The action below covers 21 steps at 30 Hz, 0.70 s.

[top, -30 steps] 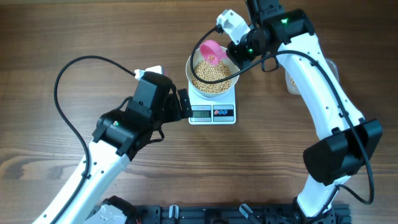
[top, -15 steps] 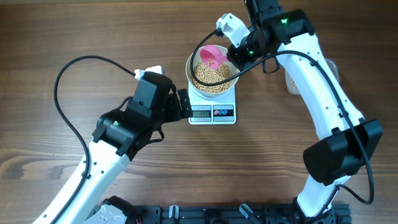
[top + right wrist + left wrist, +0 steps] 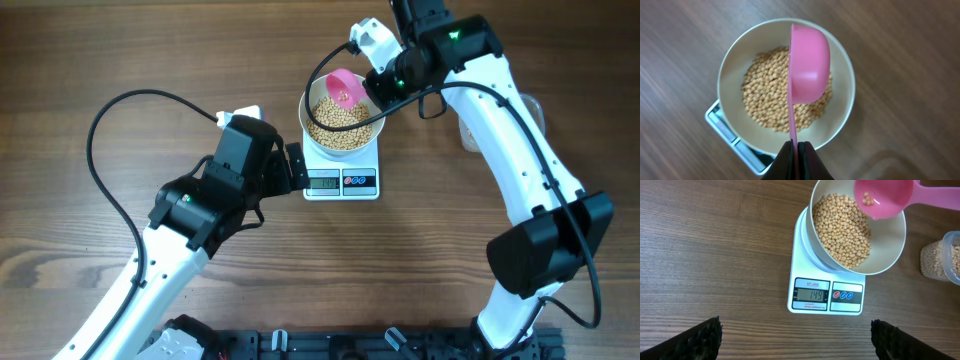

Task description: Scoop item into bowl and weigh 150g on scale

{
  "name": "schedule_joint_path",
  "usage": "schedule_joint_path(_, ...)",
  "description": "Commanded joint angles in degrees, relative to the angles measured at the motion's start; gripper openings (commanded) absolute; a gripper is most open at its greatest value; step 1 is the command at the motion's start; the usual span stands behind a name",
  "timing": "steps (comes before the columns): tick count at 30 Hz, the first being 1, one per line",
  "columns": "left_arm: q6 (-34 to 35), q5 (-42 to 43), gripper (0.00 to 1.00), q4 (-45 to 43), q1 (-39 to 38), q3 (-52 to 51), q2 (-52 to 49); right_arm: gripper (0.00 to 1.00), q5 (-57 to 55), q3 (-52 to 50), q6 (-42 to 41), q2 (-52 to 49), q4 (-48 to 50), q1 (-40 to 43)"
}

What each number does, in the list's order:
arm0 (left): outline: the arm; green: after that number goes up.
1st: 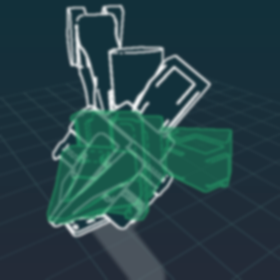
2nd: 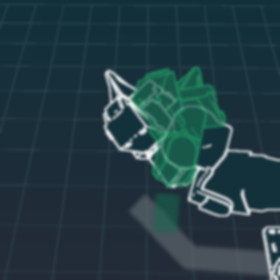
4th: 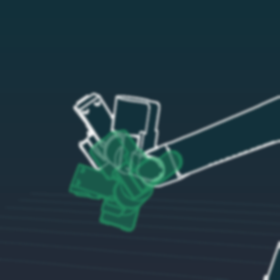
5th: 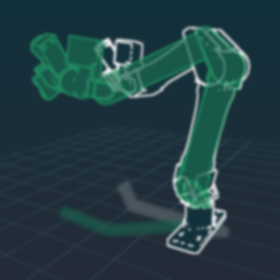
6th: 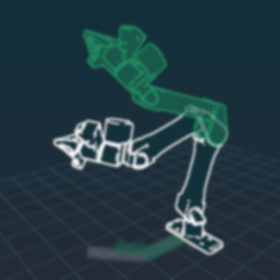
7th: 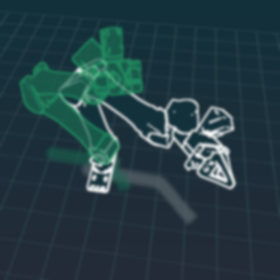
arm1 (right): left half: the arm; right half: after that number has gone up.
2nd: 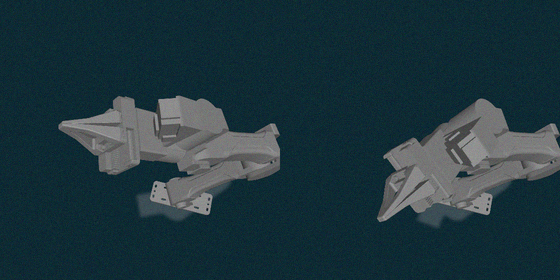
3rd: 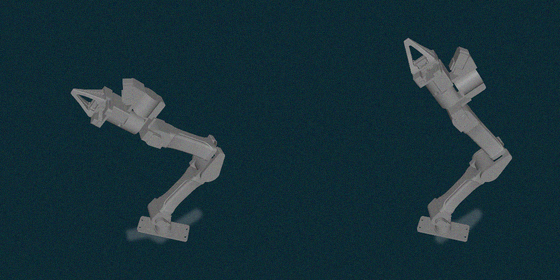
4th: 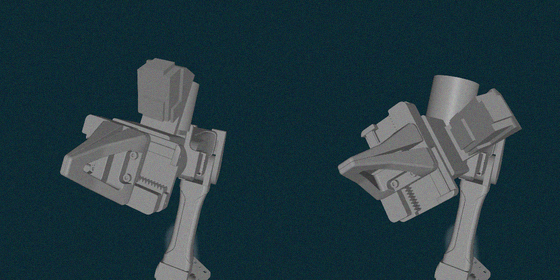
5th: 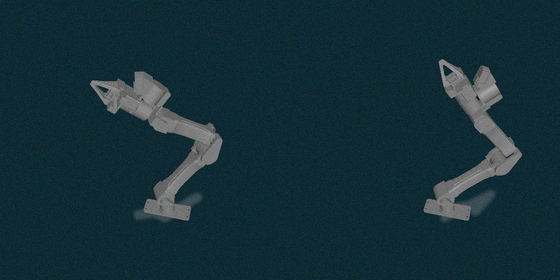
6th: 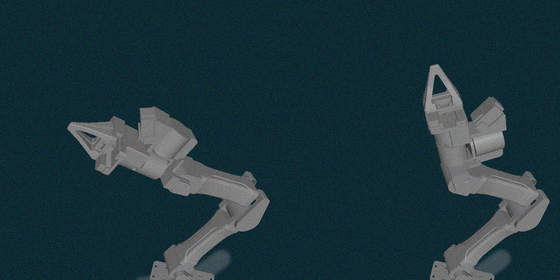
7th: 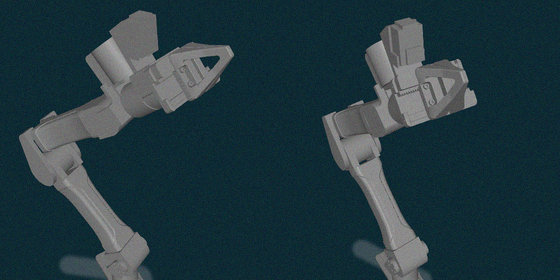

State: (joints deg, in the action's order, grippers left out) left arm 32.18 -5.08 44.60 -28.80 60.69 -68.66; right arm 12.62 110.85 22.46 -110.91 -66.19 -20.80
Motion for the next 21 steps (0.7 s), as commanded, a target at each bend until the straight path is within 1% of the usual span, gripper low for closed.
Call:
schedule_joint_path(1,-0.5,-0.6,1.0,-0.1,0.3,0.1,0.4,0.04,6.1,1.2,-1.9,1.1,-0.8,1.7)
schedule_joint_path(4,-0.5,-0.6,1.0,-0.1,0.3,0.1,0.4,0.04,10.2,1.2,-3.0,1.1,-0.8,3.5)
schedule_joint_path(6,-0.5,-0.6,1.0,-0.1,0.3,0.1,0.4,0.04,10.2,1.2,-4.6,1.1,-0.8,4.6)
schedule_joint_path(10,-0.5,-0.6,1.0,-0.1,0.3,0.1,0.4,0.04,13.4,1.2,-4.6,1.1,-1.1,6.4)
schedule_joint_path(21,-0.5,-0.6,1.0,-0.1,0.3,0.1,0.4,0.04,12.9,1.2,-4.4,1.1,-0.4,6.6)
